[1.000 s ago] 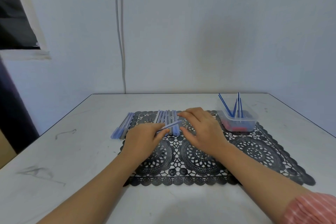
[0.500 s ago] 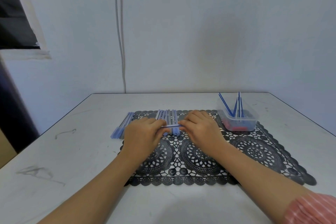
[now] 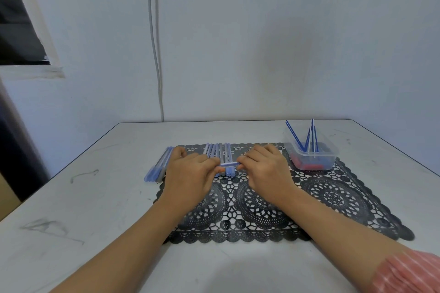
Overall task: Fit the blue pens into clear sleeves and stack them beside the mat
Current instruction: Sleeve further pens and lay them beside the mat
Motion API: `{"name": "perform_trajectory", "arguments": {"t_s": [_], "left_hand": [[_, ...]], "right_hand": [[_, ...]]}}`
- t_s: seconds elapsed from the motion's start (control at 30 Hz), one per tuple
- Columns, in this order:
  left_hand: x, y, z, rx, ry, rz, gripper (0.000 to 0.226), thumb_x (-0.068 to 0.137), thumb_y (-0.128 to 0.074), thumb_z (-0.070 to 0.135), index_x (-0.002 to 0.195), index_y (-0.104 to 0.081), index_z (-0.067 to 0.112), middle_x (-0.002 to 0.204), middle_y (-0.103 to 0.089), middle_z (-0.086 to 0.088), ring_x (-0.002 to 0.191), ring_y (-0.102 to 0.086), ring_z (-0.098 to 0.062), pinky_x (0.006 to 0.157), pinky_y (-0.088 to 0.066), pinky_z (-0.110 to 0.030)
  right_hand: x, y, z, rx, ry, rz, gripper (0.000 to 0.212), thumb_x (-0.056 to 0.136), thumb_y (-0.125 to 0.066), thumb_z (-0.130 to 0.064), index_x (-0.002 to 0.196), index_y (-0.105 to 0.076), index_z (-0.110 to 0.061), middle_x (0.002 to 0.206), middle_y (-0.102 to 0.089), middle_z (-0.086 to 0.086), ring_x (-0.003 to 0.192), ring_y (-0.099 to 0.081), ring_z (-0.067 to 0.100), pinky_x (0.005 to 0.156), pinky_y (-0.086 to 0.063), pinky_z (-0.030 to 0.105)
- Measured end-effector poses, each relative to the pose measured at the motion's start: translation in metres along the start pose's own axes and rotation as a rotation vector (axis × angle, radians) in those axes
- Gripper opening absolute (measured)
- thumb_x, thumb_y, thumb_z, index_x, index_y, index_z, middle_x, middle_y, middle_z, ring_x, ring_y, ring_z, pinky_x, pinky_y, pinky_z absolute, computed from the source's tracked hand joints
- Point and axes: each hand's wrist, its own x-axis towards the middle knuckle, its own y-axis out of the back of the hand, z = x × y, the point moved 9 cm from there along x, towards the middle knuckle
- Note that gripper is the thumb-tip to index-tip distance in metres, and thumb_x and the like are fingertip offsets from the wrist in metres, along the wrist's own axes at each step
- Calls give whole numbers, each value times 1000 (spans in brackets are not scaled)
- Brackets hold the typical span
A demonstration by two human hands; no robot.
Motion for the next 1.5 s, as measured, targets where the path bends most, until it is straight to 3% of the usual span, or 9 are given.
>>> {"name": "perform_trajectory", "arguments": {"t_s": [0.33, 0.5, 0.63, 0.73, 0.97, 1.1, 1.2, 1.33, 1.5], "left_hand": [[1, -5, -4, -40, 74, -60, 37, 88, -43, 45, 75, -72, 25, 61, -67, 10, 48, -56, -12, 75, -24, -32], [-4, -15, -13, -72, 166, -108, 42, 90, -36, 49, 72, -68, 31, 50, -59, 11, 41, -34, -8, 77, -25, -31], [-8, -26, -19, -61, 142, -160, 41, 91, -36, 49, 72, -68, 30, 54, -60, 12, 45, -46, -8, 68, -29, -30], [-8, -28, -20, -91, 112, -168, 43, 90, -37, 49, 74, -69, 26, 56, -61, 11, 49, -54, -9, 48, -40, -24], [-7, -23, -12, -93, 16, -153, 40, 89, -40, 48, 79, -72, 27, 62, -64, 13, 54, -57, -4, 43, -41, -17], [-6, -21, -9, -103, -9, -149, 38, 88, -41, 48, 80, -72, 27, 61, -63, 14, 53, -56, -2, 43, -43, -17], [-6, -21, -9, -76, -2, -146, 40, 88, -41, 49, 78, -72, 27, 61, -63, 13, 53, -56, -3, 43, -44, -18], [-8, -23, -18, -43, 45, -146, 42, 87, -39, 51, 75, -72, 28, 60, -63, 13, 53, -56, -4, 41, -40, -19], [-7, -25, -19, -38, 53, -158, 42, 86, -39, 53, 76, -72, 29, 58, -62, 14, 51, -55, -3, 41, -42, -19]], "right_hand": [[0, 10, -3, -84, 29, 67, 12, 75, -61, -5, 78, -69, -14, 72, -65, -3, 69, -60, 18, 83, -37, 39], [0, 2, -6, -66, 53, 8, 6, 77, -68, -7, 80, -69, -12, 72, -65, 0, 70, -59, 19, 78, -39, 33], [0, -14, -7, 28, 51, -134, 24, 64, -82, -5, 86, -71, -6, 75, -66, 3, 72, -61, 19, 66, -48, 26], [-2, -23, -6, 99, 7, -217, 35, 61, -82, 0, 94, -71, -3, 79, -68, 4, 74, -62, 20, 67, -53, 26], [-1, -19, -1, 254, -75, -215, 21, 67, -79, 0, 85, -69, -5, 77, -63, 4, 74, -57, 18, 68, -48, 24], [-3, -29, 0, 190, -107, -323, 34, 73, -76, -12, 105, -67, -5, 95, -66, 7, 88, -62, 23, 78, -53, 33], [-6, -36, -2, 143, -92, -404, 34, 81, -64, -28, 109, -67, -10, 101, -68, 4, 96, -62, 21, 81, -53, 38], [-5, -32, -4, 171, -93, -390, 40, 86, -41, -35, 106, -69, -14, 98, -70, -2, 94, -63, 15, 82, -50, 32], [-3, -26, -4, 225, -70, -317, 35, 86, -43, -26, 99, -72, -12, 86, -72, 0, 81, -65, 16, 77, -53, 33]]}}
